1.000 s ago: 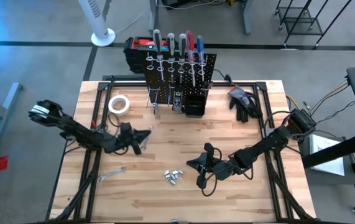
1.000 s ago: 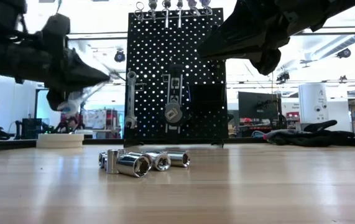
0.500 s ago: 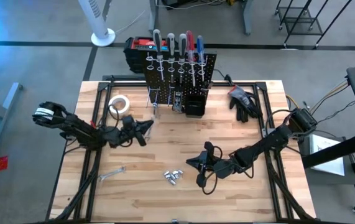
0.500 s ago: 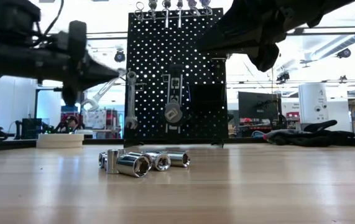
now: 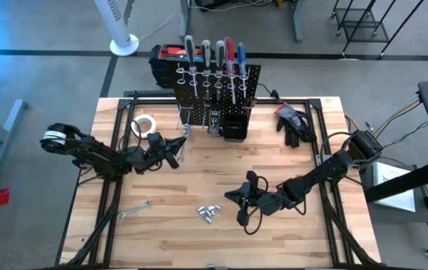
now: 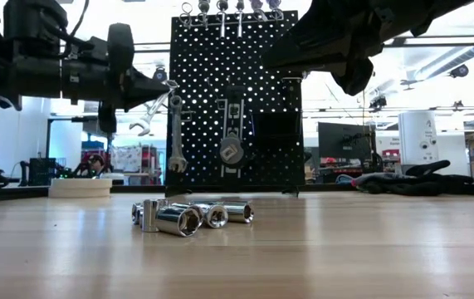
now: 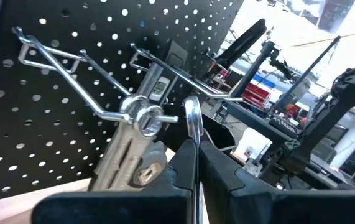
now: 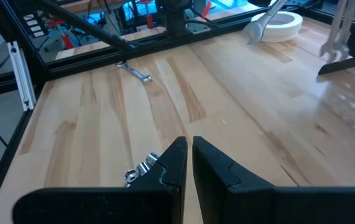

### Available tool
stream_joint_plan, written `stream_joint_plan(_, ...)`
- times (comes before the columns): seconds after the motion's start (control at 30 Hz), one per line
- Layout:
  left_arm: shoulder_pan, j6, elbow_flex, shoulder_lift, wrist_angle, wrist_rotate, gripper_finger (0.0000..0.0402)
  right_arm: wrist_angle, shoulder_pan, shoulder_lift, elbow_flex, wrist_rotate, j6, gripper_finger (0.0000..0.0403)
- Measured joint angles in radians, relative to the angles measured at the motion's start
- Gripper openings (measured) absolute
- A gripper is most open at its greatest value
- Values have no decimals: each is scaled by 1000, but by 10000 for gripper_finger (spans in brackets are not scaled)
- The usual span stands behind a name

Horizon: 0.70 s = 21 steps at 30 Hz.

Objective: Hang tools onto peg board
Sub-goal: Hang the top wrench on the peg board, then hang the wrench on the peg board

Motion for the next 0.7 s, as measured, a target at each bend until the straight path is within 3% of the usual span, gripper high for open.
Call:
stream_joint_plan(0.5,43,-122,1,-2,-89,7,2,-1,0,0,0,0,3,18)
stream_joint_plan(0.7,43,-85,-2,-1,-116,3,50,-1,-2,0,0,0,35,18)
